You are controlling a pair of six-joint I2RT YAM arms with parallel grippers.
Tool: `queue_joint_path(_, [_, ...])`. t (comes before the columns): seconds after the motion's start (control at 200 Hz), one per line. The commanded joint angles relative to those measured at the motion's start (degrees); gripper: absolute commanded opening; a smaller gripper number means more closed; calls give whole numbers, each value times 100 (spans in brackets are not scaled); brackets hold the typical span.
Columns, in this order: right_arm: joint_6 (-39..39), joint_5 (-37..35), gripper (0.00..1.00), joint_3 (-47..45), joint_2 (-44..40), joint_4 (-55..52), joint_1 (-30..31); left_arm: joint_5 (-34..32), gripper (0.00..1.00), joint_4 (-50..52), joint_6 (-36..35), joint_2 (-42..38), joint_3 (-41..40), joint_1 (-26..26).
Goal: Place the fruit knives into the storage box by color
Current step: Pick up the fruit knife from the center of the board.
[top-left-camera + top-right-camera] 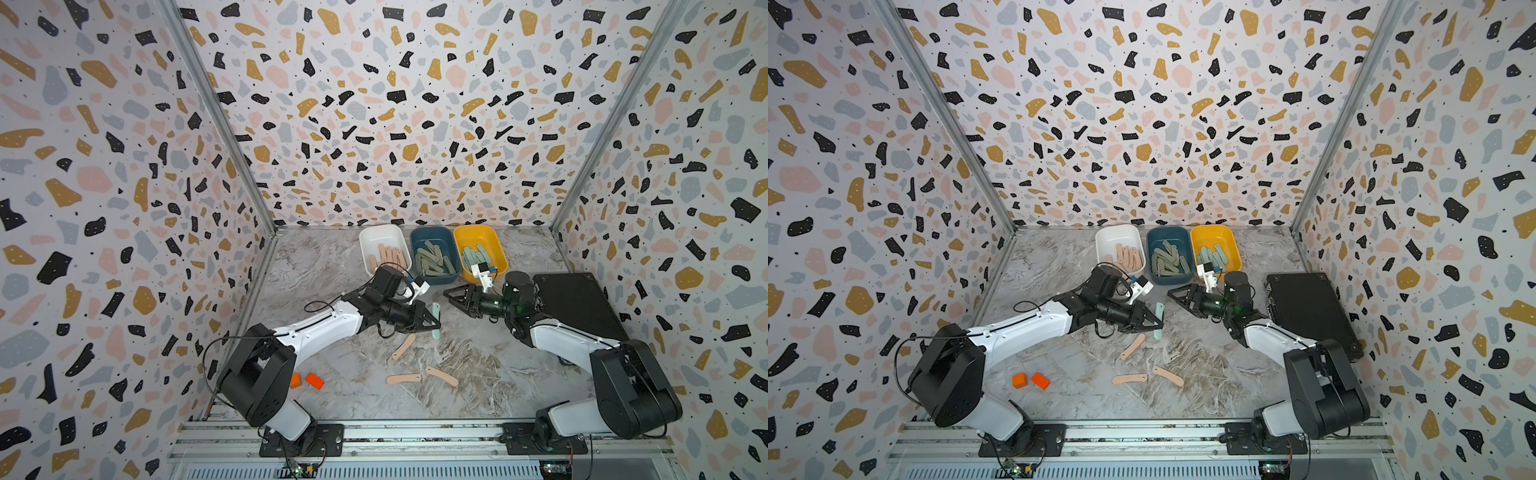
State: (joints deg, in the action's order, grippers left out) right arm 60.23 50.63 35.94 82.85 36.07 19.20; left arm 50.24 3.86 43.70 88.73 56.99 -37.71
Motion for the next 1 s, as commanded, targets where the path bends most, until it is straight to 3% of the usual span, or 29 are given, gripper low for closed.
queue_joint_path(0.0, [967,379,56,145,310,1672,163,420,0,-887,252,-142,-106,14])
queue_joint_path(0.125, [1544,594,45,226,745,2628,369,537,0,-1233,408,-138,-217,36])
queue_joint_path(0.28, [1659,623,37,208,834,2796,446,631,0,-1657,600,-111,-393,128])
queue_joint_path(0.501, [1574,646,46,237,718,2561,486,713,0,-1938,877,-124,-531,277])
queue_joint_path(0.656, [1566,713,47,315,680,2474,585,724,0,-1963,892,-146,-549,350])
queue_joint_path(0.851, [1839,736,32,301,736,2834,613,716,0,-1956,888,-112,-557,396])
queue_joint_path(0.996, [2020,739,13,356,828,3054,620,733,0,-1941,892,-92,-541,397])
